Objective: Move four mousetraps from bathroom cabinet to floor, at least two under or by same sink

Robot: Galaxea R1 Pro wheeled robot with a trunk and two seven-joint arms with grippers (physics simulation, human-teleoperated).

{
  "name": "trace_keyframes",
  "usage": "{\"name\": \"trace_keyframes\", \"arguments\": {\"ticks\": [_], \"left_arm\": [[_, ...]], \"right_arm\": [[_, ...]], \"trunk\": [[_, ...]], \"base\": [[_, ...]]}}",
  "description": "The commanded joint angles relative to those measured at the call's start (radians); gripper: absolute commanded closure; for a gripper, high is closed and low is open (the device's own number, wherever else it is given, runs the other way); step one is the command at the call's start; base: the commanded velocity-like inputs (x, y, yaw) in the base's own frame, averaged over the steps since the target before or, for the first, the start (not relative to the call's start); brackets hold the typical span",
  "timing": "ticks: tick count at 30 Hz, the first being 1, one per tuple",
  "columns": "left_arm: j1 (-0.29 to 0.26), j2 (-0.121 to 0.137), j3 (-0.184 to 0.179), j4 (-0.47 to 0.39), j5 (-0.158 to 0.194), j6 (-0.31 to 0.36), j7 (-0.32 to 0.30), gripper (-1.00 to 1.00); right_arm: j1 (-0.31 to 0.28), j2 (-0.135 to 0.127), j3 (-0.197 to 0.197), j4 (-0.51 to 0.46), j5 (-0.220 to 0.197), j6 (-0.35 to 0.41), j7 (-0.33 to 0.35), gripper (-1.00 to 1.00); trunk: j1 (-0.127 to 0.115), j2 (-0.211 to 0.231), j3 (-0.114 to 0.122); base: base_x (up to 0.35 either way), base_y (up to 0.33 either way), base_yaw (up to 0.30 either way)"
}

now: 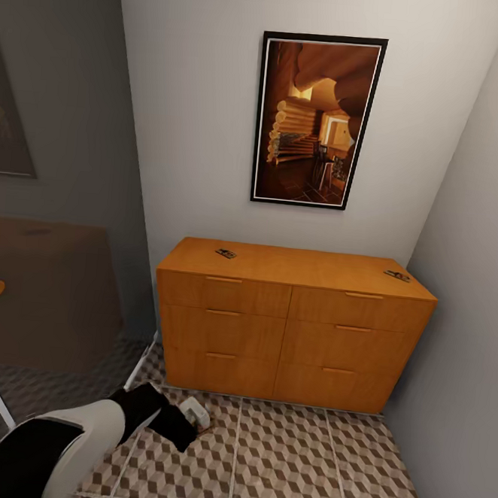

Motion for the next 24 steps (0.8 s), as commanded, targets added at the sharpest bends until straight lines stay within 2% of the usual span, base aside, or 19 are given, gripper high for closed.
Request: {"name": "trace_keyframes", "arguments": {"ticks": [1, 3, 7, 14, 16, 19, 21, 22, 23, 24], "left_arm": [[0.009, 0.000, -0.003, 0.002, 0.007, -0.004, -0.002, 1.00], [0.038, 0.000, -0.003, 0.004, 0.008, -0.030, -0.002, 1.00], [0.093, 0.002, -0.003, 0.006, 0.007, -0.123, -0.002, 1.00], [0.190, 0.016, -0.001, 0.005, 0.006, -0.212, 0.015, 1.00], [0.214, 0.024, 0.000, 0.005, 0.007, -0.256, 0.062, 1.00], [0.269, 0.034, 0.000, 0.006, 0.007, -0.316, 0.197, 1.00], [0.307, 0.044, 0.001, 0.005, 0.008, -0.335, 0.266, 1.00], [0.326, 0.057, 0.002, 0.005, 0.012, -0.363, 0.300, 1.00], [0.339, 0.074, 0.003, 0.006, 0.030, -0.403, 0.327, 1.00], [0.342, 0.079, 0.003, 0.006, 0.040, -0.416, 0.335, 1.00]], "right_arm": [[-0.002, 0.000, -0.007, -0.004, 0.010, -0.003, -0.004, 1.00], [-0.004, 0.000, -0.007, -0.019, 0.010, -0.003, -0.003, 1.00], [-0.009, 0.000, -0.007, -0.049, 0.010, -0.004, -0.003, 1.00], [-0.040, 0.000, -0.007, -0.119, 0.011, -0.003, -0.004, 1.00], [-0.059, 0.000, -0.007, -0.130, 0.012, -0.001, -0.005, 1.00], [-0.123, 0.000, -0.006, -0.138, 0.014, 0.010, -0.007, 1.00], [-0.164, 0.000, -0.006, -0.140, 0.014, 0.044, -0.006, 1.00], [-0.191, 0.000, -0.005, -0.141, 0.014, 0.083, -0.004, 1.00], [-0.222, 0.000, -0.005, -0.142, 0.014, 0.122, -0.003, 1.00], [-0.232, 0.000, -0.005, -0.143, 0.013, 0.132, -0.003, 1.00]], "trunk": [[0.000, -0.001, -0.001], [0.000, -0.001, -0.001], [0.000, -0.001, -0.001], [0.000, -0.001, -0.001], [0.000, -0.001, -0.001], [0.000, -0.001, -0.001], [0.000, -0.001, -0.001], [0.000, -0.001, -0.001], [0.000, -0.001, -0.001], [0.000, -0.001, -0.001]], "base": [[0.000, 0.000, 0.000], [0.000, 0.000, 0.000], [0.000, 0.000, 0.000], [0.000, 0.000, 0.000], [0.000, 0.000, 0.000], [0.000, 0.000, 0.000], [0.000, 0.000, 0.000], [0.000, 0.000, 0.000], [0.000, 0.000, 0.000], [0.000, 0.000, 0.000]]}}
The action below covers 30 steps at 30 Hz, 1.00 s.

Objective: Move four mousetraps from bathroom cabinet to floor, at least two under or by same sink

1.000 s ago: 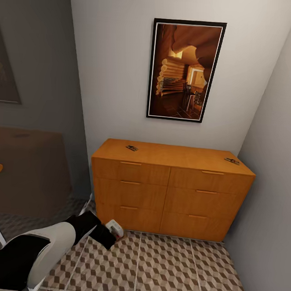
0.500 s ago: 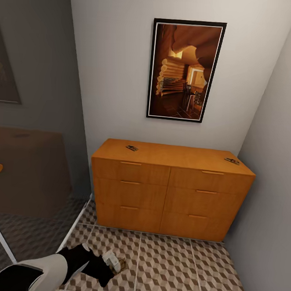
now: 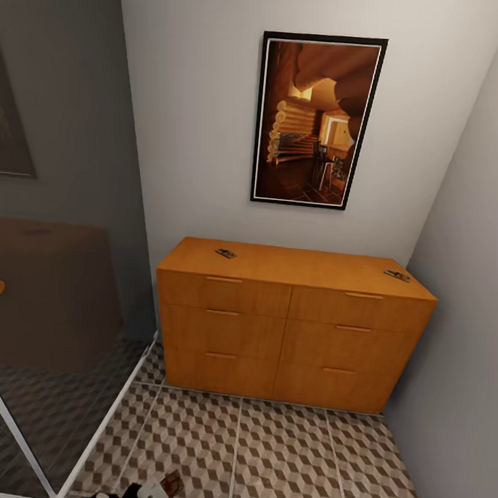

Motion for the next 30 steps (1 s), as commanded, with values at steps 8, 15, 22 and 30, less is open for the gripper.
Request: {"name": "trace_keyframes", "arguments": {"ticks": [8, 15, 22, 30], "left_arm": [[0.026, 0.049, -0.007, 0.004, 0.306, -0.136, 0.074, 1.00], [0.036, 0.059, -0.006, 0.004, 0.376, -0.199, 0.179, 1.00], [0.039, 0.063, -0.006, 0.003, 0.555, -0.273, 0.322, 1.00], [0.039, 0.054, -0.001, -0.012, 0.593, -0.167, 0.367, 1.00]], "right_arm": [[-0.113, 0.000, -0.007, 0.001, 0.010, 0.043, -0.001, 1.00], [-0.171, 0.000, -0.008, 0.001, 0.009, 0.047, 0.013, 1.00], [-0.235, 0.000, -0.008, -0.001, 0.007, 0.204, 0.018, 1.00], [-0.304, 0.002, -0.008, -0.059, 0.005, 0.391, 0.017, 1.00]], "trunk": [[0.000, -0.001, -0.001], [0.000, -0.001, -0.001], [0.000, -0.001, -0.001], [0.000, -0.001, -0.001]], "base": [[0.000, 0.000, 0.000], [0.000, 0.000, 0.000], [0.000, 0.000, 0.000], [0.000, 0.000, 0.000]]}}
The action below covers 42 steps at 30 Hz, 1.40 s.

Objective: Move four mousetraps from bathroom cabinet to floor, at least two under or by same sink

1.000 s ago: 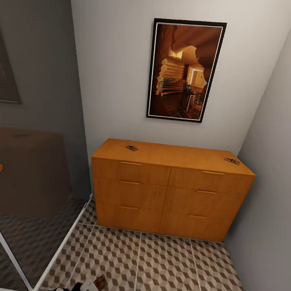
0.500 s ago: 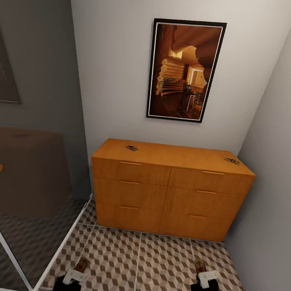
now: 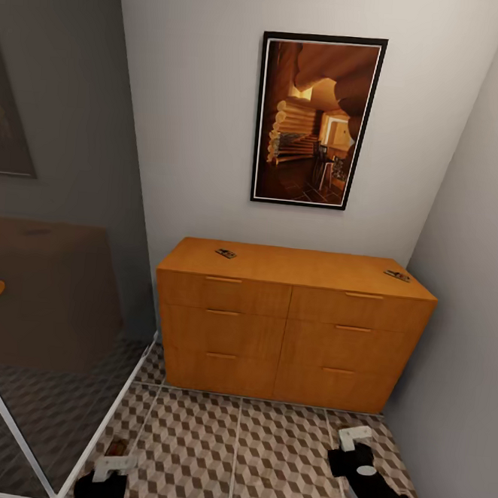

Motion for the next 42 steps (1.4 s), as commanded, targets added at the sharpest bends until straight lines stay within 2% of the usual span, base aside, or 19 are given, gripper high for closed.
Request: {"name": "trace_keyframes", "arguments": {"ticks": [1, 3, 7, 10, 12, 17, 20, 23, 42], "left_arm": [[-0.001, -0.003, -0.009, -0.016, 0.005, 0.022, 0.022, 1.00], [-0.001, -0.006, -0.008, -0.060, 0.006, 0.052, 0.060, 1.00], [-0.001, -0.007, -0.012, -0.086, 0.007, 0.059, 0.084, 1.00], [-0.001, -0.008, -0.014, -0.055, 0.007, 0.013, 0.088, 1.00], [-0.001, -0.013, -0.014, -0.014, 0.007, -0.069, 0.090, 1.00], [-0.001, -0.017, -0.014, 0.010, 0.007, -0.095, 0.090, 1.00], [-0.001, -0.038, -0.014, 0.015, 0.007, -0.097, 0.089, 1.00], [0.001, -0.047, -0.014, 0.016, 0.006, -0.097, 0.089, 1.00], [0.002, -0.050, -0.014, 0.017, 0.005, -0.096, 0.090, 1.00]], "right_arm": [[-0.005, 0.002, -0.008, -0.012, 0.009, 0.019, 0.000, 1.00], [-0.009, 0.009, -0.008, -0.034, 0.007, 0.041, 0.000, 1.00], [-0.011, 0.013, -0.007, -0.047, 0.006, 0.030, -0.001, 1.00], [-0.001, 0.013, -0.006, -0.049, 0.006, -0.038, -0.001, 1.00], [0.016, 0.012, -0.005, -0.050, 0.006, -0.086, -0.002, 1.00], [0.039, 0.011, -0.006, -0.050, 0.006, -0.103, -0.002, 1.00], [0.044, 0.009, -0.005, -0.049, 0.006, -0.146, -0.002, 1.00], [0.045, 0.009, -0.006, -0.048, 0.006, -0.198, -0.003, 1.00], [0.046, 0.008, -0.007, -0.047, 0.006, -0.214, -0.004, 1.00]], "trunk": [[0.000, -0.001, -0.001], [0.000, -0.001, -0.001], [0.000, -0.001, -0.001], [0.000, -0.001, -0.001], [0.000, -0.001, -0.001], [0.000, -0.001, -0.001], [0.000, -0.001, -0.001], [0.000, -0.001, -0.001], [0.000, -0.001, -0.001]], "base": [[0.000, 0.000, 0.000], [0.000, 0.000, 0.000], [0.000, 0.000, 0.000], [0.000, 0.000, 0.000], [0.000, 0.000, 0.000], [0.000, 0.000, 0.000], [0.000, 0.000, 0.000], [0.000, 0.000, 0.000], [0.000, 0.000, 0.000]]}}
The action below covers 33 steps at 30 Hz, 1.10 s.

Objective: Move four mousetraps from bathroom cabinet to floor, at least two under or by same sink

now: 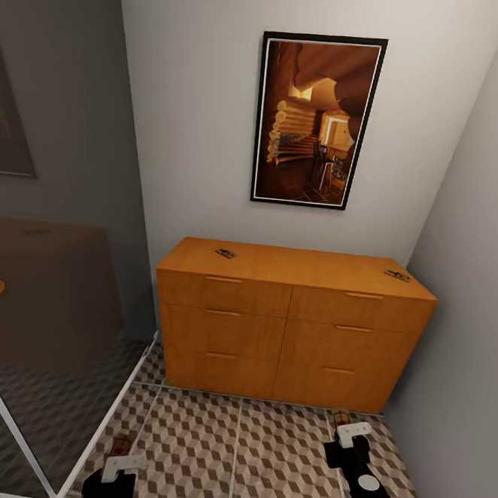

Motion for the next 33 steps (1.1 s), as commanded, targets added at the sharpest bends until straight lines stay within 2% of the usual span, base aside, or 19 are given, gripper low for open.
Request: {"name": "trace_keyframes", "arguments": {"ticks": [1, 28, 33], "left_arm": [[-0.002, 0.000, -0.009, 0.004, 0.004, -0.005, 0.005, 1.00], [-0.002, 0.001, -0.009, 0.004, 0.004, -0.006, 0.005, 1.00], [-0.002, 0.000, -0.004, -0.006, 0.007, 0.015, 0.010, 1.00]], "right_arm": [[-0.001, 0.001, -0.006, 0.001, 0.010, -0.004, -0.001, 1.00], [0.000, 0.003, -0.005, 0.003, 0.011, -0.005, -0.004, 1.00], [0.000, 0.004, -0.006, 0.022, 0.010, -0.005, -0.006, 1.00]], "trunk": [[0.000, -0.001, -0.001], [0.000, -0.001, -0.001], [0.000, -0.001, -0.001]], "base": [[0.000, 0.000, 0.000], [0.000, 0.000, 0.000], [0.000, 0.000, 0.000]]}}
